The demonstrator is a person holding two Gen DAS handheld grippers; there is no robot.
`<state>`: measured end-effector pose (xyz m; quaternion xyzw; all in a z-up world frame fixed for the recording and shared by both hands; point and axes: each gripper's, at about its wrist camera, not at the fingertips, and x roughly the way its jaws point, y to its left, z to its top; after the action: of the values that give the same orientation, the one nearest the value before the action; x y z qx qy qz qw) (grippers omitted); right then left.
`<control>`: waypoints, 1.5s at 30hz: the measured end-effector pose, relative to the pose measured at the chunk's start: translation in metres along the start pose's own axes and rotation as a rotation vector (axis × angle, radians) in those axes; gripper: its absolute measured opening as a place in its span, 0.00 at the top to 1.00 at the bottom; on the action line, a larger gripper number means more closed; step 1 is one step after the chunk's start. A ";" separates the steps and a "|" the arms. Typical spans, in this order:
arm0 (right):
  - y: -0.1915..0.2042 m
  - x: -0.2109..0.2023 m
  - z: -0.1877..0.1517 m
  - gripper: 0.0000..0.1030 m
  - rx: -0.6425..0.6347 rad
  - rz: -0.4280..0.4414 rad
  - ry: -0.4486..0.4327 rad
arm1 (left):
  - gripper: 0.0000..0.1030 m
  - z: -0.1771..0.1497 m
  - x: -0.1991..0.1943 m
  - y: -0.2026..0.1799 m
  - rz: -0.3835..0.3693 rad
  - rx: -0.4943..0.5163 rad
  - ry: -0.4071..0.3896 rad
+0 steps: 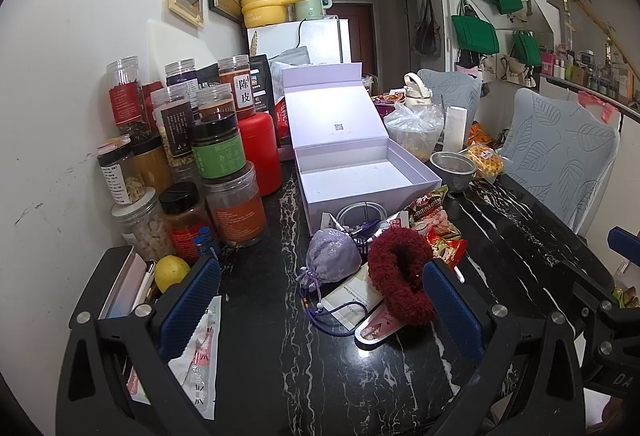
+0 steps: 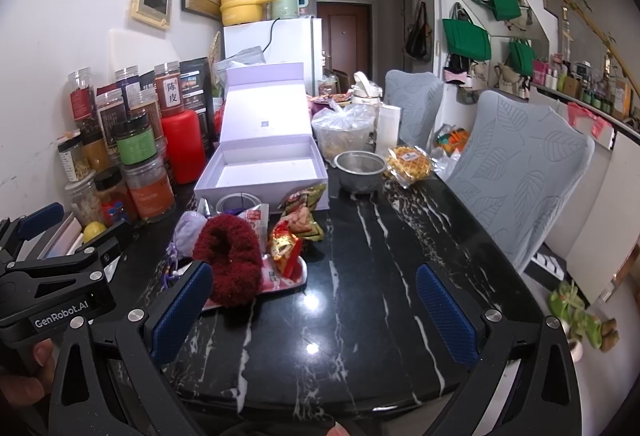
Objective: Organize soft objects
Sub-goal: 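Grasp the red fuzzy scrunchie with the right tool while the left tool grasps the lilac pouch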
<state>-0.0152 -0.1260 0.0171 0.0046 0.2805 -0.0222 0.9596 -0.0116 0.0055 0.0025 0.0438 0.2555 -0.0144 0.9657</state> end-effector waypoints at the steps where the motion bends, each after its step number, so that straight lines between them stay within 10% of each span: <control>1: 0.000 0.000 0.000 0.00 0.000 0.000 0.000 | 0.00 0.000 0.001 0.001 -0.001 0.001 0.000; 45: 0.027 0.094 -0.008 0.00 -0.068 0.229 0.167 | 0.00 0.004 0.079 0.028 -0.038 -0.023 0.201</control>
<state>0.0613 -0.1023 -0.0406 0.0060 0.3577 0.0975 0.9287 0.0607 0.0329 -0.0312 0.0289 0.3520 -0.0254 0.9352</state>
